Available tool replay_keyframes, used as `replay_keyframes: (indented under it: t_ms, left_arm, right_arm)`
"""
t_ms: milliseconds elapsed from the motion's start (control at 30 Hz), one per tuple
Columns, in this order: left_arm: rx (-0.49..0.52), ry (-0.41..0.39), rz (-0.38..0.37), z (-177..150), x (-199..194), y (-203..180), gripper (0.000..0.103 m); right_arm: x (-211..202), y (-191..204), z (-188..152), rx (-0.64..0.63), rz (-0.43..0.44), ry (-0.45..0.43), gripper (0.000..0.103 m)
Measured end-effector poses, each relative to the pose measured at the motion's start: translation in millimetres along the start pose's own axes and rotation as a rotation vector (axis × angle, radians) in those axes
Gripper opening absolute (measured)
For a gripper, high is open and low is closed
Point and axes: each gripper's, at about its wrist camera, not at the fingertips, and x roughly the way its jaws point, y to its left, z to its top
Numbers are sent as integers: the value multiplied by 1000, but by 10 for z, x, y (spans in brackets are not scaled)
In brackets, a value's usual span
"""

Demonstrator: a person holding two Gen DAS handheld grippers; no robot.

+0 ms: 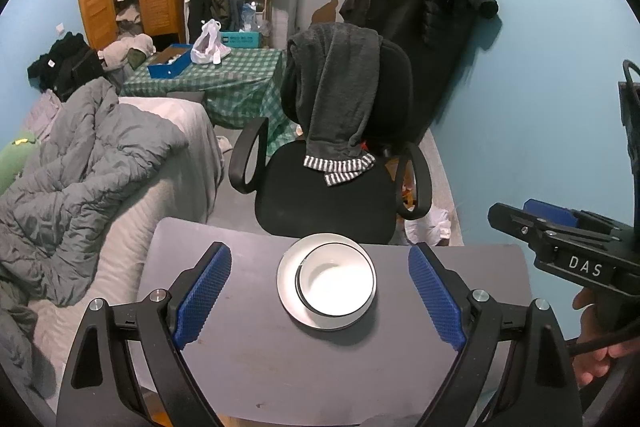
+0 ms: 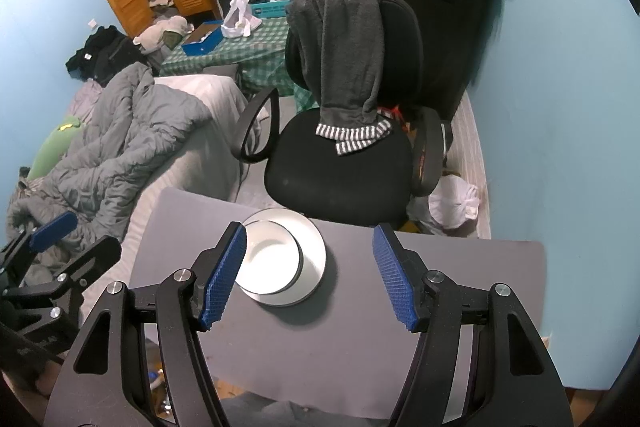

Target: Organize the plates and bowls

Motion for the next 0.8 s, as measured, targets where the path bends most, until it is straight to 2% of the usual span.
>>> replay_keyframes:
  t_ms: [433, 800]
  left_arm:
    - [-25, 8, -14, -23, -1, 3, 94]
    - [-29, 4, 9, -22, -20, -53, 94]
  right_arm:
    - [28, 51, -11, -10, 7, 3, 65]
    - [40, 70, -37, -13, 13, 6, 65]
